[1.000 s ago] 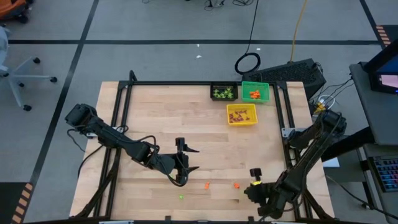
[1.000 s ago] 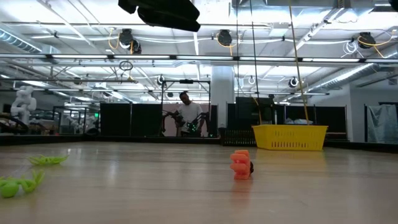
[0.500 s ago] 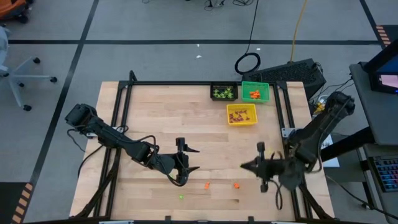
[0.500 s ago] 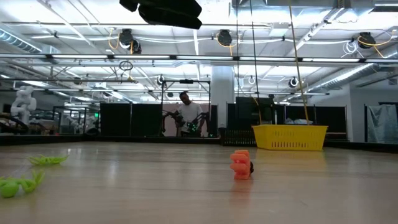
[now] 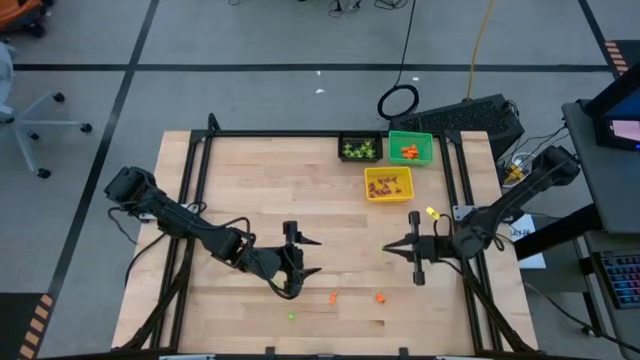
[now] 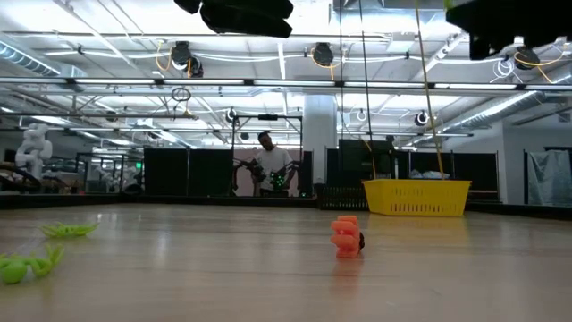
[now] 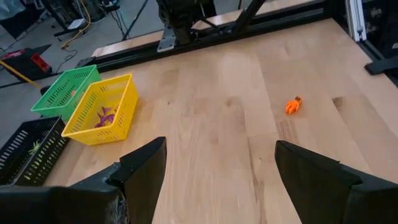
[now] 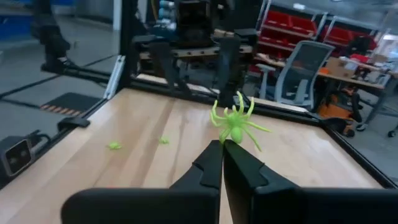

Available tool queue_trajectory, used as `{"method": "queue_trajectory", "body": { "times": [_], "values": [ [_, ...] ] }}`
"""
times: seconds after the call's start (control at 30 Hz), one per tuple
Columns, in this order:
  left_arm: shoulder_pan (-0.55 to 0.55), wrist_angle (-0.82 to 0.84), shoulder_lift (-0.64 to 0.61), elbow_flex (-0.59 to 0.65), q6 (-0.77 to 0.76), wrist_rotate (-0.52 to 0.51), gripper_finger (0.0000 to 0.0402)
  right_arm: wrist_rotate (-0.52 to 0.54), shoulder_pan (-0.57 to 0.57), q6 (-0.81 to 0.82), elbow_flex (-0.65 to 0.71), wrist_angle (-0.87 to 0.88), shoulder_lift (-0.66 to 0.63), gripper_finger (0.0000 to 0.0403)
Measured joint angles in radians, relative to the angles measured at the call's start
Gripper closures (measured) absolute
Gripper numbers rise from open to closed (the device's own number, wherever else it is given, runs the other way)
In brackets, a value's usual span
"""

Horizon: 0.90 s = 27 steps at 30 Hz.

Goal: Sort Halloween decoration
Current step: Put the green spider toy into the black basket

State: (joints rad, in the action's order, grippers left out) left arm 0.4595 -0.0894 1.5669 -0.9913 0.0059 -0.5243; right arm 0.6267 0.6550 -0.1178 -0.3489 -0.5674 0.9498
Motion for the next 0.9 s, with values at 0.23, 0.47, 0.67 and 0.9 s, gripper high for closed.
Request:
{"method": "queue_trajectory", "body": {
  "times": [0.23, 0.47, 0.67, 0.9],
  "values": [
    [0.000, -0.009, 0.000, 0.000, 0.000, 0.000, 0.0103, -0.003, -0.038, 0.028, 0.121, -0.219, 0.052, 0.0403],
    [0.000, -0.006, 0.000, 0.000, 0.000, -0.001, 0.0103, -0.004, -0.041, 0.031, 0.140, -0.296, 0.100, 0.0403],
    [0.000, -0.007, 0.000, 0.000, 0.000, -0.001, 0.0103, -0.004, -0.041, 0.043, 0.140, -0.297, 0.109, 0.0403],
    [0.000, -0.007, 0.000, 0.000, 0.000, -0.002, 0.0103, -0.004, -0.041, 0.017, 0.140, -0.297, 0.109, 0.0403]
  ]
}}
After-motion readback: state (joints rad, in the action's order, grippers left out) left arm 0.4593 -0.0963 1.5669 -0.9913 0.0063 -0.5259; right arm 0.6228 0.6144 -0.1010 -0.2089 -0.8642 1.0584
